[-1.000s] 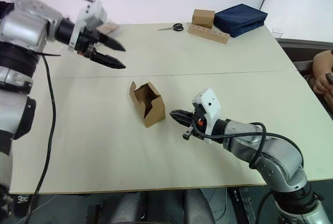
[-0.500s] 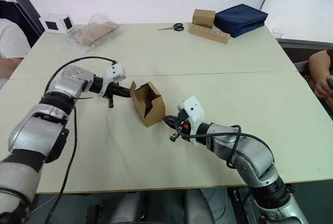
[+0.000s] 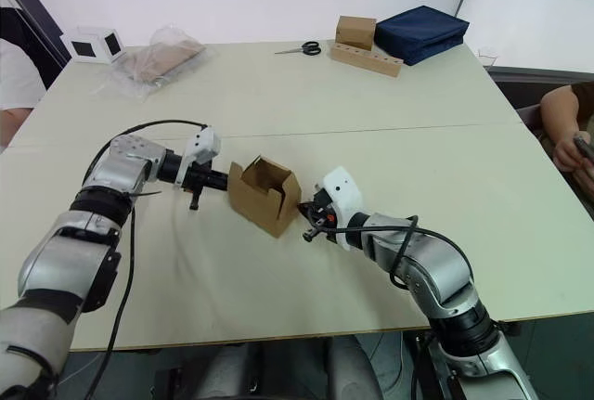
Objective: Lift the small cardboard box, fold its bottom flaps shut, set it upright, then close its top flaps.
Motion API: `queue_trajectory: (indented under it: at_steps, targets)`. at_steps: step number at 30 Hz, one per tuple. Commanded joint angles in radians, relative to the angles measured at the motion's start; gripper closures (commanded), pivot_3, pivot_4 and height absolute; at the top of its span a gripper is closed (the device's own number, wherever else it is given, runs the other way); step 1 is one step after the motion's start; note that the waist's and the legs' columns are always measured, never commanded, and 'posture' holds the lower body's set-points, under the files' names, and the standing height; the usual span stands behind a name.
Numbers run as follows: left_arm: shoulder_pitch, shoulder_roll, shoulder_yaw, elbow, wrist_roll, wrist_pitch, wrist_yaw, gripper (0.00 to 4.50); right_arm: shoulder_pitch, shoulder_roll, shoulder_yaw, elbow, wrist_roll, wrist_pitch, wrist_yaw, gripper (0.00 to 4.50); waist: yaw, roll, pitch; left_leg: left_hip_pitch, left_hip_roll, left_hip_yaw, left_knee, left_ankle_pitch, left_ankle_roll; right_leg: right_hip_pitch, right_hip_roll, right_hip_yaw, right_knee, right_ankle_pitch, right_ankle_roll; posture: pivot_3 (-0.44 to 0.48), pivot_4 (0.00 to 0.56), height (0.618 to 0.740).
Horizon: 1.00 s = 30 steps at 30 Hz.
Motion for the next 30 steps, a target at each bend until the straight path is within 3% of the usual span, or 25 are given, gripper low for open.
queue_trajectory:
  at_steps: [1,6,15,23,30]
  targets:
    - [0.061,0.027,-0.001,-0.172,-0.034,0.073,-0.051,4.48,-0.016,-0.001,-0.027,-0.025,-0.002,-0.001,0.03,4.5,0.0,0.0,0.0,0.0,0.0,0.0,0.0,0.0,0.0,0.0,0.0,0.0,0.0,0.0,0.0,0.0,0.15,0.74]
    - [0.139,0.056,0.013,-0.309,-0.043,0.132,-0.031,4.48,-0.02,-0.004,-0.04,-0.026,-0.01,0.008,0.048,4.5,0.002,0.0,0.0,0.0,0.0,0.0,0.0,0.0,0.0,0.0,0.0,0.0,0.0,0.0,0.0,0.0,0.15,0.74]
    - [0.193,0.111,0.056,-0.408,-0.074,0.193,0.025,4.48,-0.008,-0.029,-0.039,-0.029,-0.045,-0.001,0.09,4.5,0.001,0.0,0.0,0.0,0.0,0.0,0.0,0.0,0.0,0.0,0.0,0.0,0.0,0.0,0.0,0.0,0.15,0.74]
    - [0.247,0.205,0.162,-0.618,-0.234,0.383,0.011,4.48,0.003,-0.096,-0.116,-0.015,-0.046,-0.043,0.169,4.5,0.003,0.0,0.0,0.0,0.0,0.0,0.0,0.0,0.0,0.0,0.0,0.0,0.0,0.0,0.0,0.0,0.15,0.74]
    - [0.213,0.16,0.254,-0.701,-0.383,0.559,0.127,4.48,-0.012,-0.074,-0.237,-0.037,0.084,-0.041,0.25,4.5,0.003,0.0,0.0,0.001,0.0,0.0,0.0,0.0,0.0,0.001,0.0,0.0,0.0,0.0,0.0,0.0,0.15,0.74]
